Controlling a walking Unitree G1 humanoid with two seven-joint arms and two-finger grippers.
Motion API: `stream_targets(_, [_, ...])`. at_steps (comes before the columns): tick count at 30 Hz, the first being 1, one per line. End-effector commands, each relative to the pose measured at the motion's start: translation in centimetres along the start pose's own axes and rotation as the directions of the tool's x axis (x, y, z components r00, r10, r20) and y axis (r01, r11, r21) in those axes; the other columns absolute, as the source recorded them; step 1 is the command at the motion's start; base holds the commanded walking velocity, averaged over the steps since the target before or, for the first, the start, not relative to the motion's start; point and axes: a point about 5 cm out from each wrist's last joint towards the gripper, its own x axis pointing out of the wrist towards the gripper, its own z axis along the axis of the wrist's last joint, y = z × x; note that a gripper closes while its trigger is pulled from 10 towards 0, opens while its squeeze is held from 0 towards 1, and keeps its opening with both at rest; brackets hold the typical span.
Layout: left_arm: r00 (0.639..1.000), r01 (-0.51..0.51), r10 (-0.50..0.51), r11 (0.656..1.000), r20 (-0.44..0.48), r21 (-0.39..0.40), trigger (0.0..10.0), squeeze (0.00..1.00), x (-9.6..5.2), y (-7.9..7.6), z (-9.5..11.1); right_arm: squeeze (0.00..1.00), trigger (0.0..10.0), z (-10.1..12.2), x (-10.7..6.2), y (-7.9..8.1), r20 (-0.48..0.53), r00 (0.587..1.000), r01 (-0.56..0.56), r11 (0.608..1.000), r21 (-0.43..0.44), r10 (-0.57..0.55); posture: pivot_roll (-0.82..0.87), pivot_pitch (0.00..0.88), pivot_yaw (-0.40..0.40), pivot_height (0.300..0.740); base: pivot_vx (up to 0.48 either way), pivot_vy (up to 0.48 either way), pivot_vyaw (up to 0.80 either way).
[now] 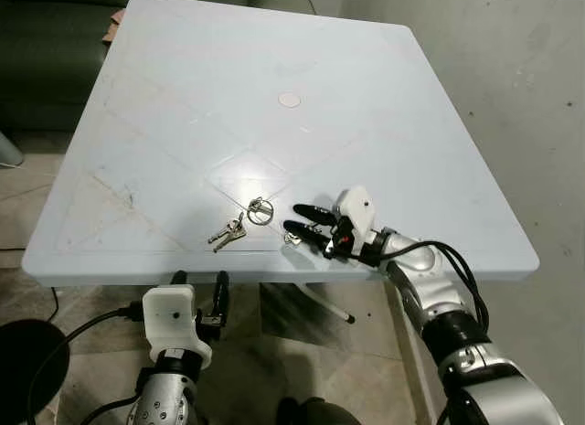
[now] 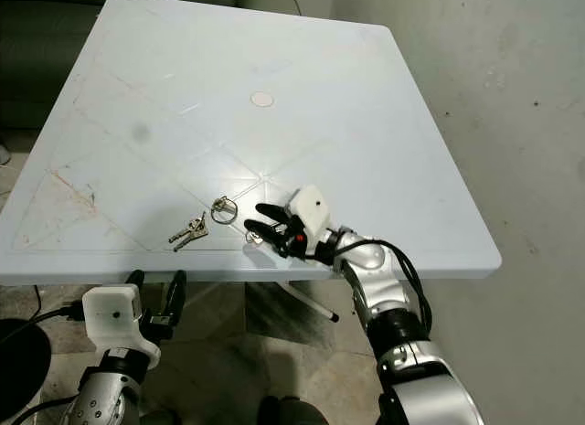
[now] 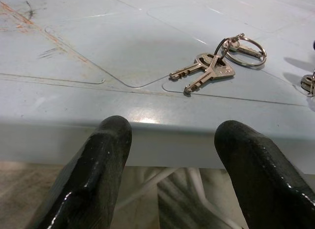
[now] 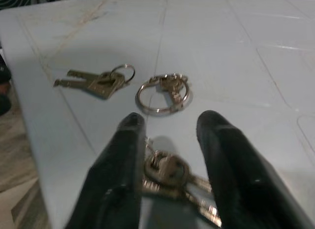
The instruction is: Hang keys on a hook
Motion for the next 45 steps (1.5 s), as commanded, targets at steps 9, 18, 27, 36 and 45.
stream_targets(9, [1.000,-0.005,0.004,1.000,-0.026,-0.002,10.0,0.00,0.1,0.0,-0.4,0.00,10.0,0.2,-0.8,0.2,0.006,0.999,-0.034,0.997,-0.066,0.035,0.05,0.187,-0.142,0.728,0.000,0.000,0.00])
stream_targets(18, [1.000,-0.009,0.009,1.000,-0.027,-0.007,10.0,0.00,0.0,0.0,-0.4,0.00,10.0,0.3,-0.5,0.7,0.005,0.999,-0.050,0.992,-0.117,0.051,0.05,0.194,-0.145,0.728,0.000,0.000,0.00])
stream_targets(27, [0.999,-0.027,0.026,0.999,-0.038,-0.031,10.0,0.00,-0.2,-0.2,-0.7,0.00,10.0,-0.1,-0.1,1.8,-0.029,0.998,-0.061,0.985,-0.160,0.057,0.05,0.193,-0.153,0.728,0.000,0.000,0.00])
stream_targets(36, [0.998,-0.045,0.042,0.998,-0.048,-0.047,10.0,0.00,-0.6,-0.3,-0.9,0.00,10.0,-0.2,0.3,2.0,-0.053,0.998,-0.031,0.982,-0.186,0.022,0.06,0.199,-0.161,0.728,0.000,0.000,0.00])
stream_targets(45, [0.999,0.004,-0.004,1.000,-0.045,-0.015,10.0,0.00,-0.8,-1.1,-0.9,0.00,10.0,0.1,0.5,1.8,-0.049,0.999,-0.013,0.975,-0.222,0.003,0.06,0.200,-0.163,0.728,0.000,0.000,0.00])
